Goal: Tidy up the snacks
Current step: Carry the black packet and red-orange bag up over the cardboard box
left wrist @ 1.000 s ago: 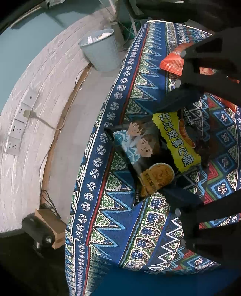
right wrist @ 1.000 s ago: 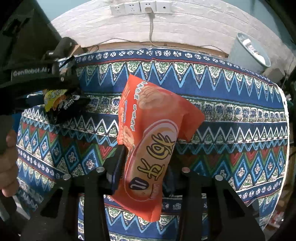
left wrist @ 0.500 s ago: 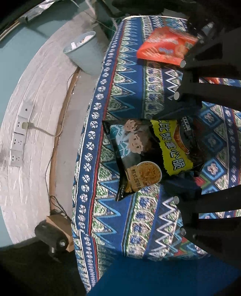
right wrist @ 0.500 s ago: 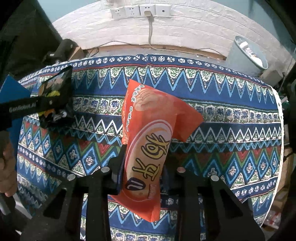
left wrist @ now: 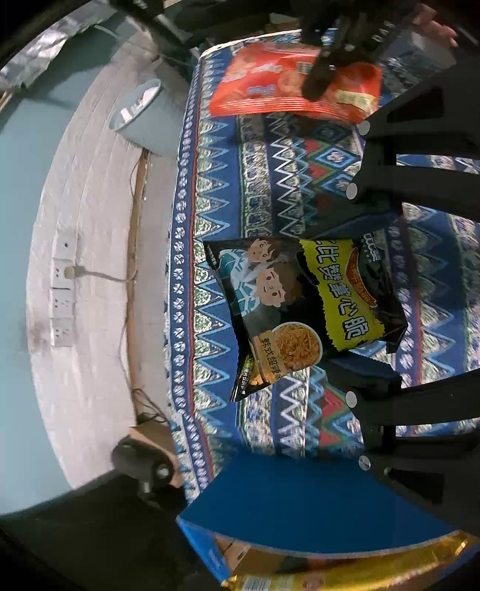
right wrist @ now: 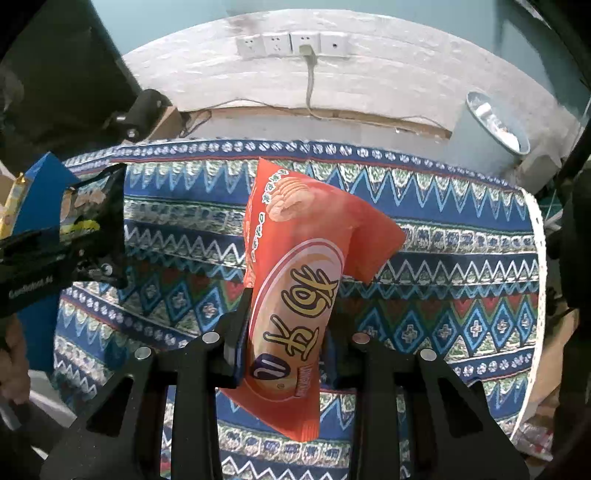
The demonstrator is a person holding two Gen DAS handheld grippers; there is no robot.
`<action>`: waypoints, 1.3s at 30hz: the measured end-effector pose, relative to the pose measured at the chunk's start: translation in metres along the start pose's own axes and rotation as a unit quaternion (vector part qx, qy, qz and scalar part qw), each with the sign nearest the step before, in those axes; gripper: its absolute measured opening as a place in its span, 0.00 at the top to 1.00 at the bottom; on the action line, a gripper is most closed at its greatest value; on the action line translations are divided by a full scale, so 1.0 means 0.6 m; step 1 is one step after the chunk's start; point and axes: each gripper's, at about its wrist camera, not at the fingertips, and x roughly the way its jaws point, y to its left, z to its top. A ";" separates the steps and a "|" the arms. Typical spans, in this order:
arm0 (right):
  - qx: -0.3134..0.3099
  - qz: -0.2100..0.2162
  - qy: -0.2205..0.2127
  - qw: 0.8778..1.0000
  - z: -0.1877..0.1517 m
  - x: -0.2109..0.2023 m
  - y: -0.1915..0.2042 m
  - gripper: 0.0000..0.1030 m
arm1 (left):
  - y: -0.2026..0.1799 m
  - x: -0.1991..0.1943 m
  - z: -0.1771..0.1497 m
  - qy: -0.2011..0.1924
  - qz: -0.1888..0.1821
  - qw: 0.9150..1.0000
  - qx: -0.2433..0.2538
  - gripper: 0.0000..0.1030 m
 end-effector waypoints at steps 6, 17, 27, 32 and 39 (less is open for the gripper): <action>-0.019 0.001 -0.016 1.000 0.000 -0.035 0.021 0.71 | 0.012 -0.041 -0.022 -0.013 0.008 1.000 0.011 0.45; -0.053 0.020 -0.047 0.997 0.005 -0.101 0.083 0.71 | 0.040 -0.139 -0.068 -0.057 0.022 0.997 0.038 0.45; -0.093 0.053 -0.069 0.992 0.013 -0.142 0.175 0.71 | 0.090 -0.211 -0.092 -0.104 0.056 0.992 0.035 0.45; -0.109 0.073 -0.074 0.989 0.022 -0.153 0.216 0.71 | 0.118 -0.232 -0.096 -0.116 0.054 0.991 0.021 0.45; -0.130 0.090 -0.085 0.984 0.044 -0.164 0.279 0.71 | 0.164 -0.257 -0.113 -0.132 0.053 0.990 0.003 0.45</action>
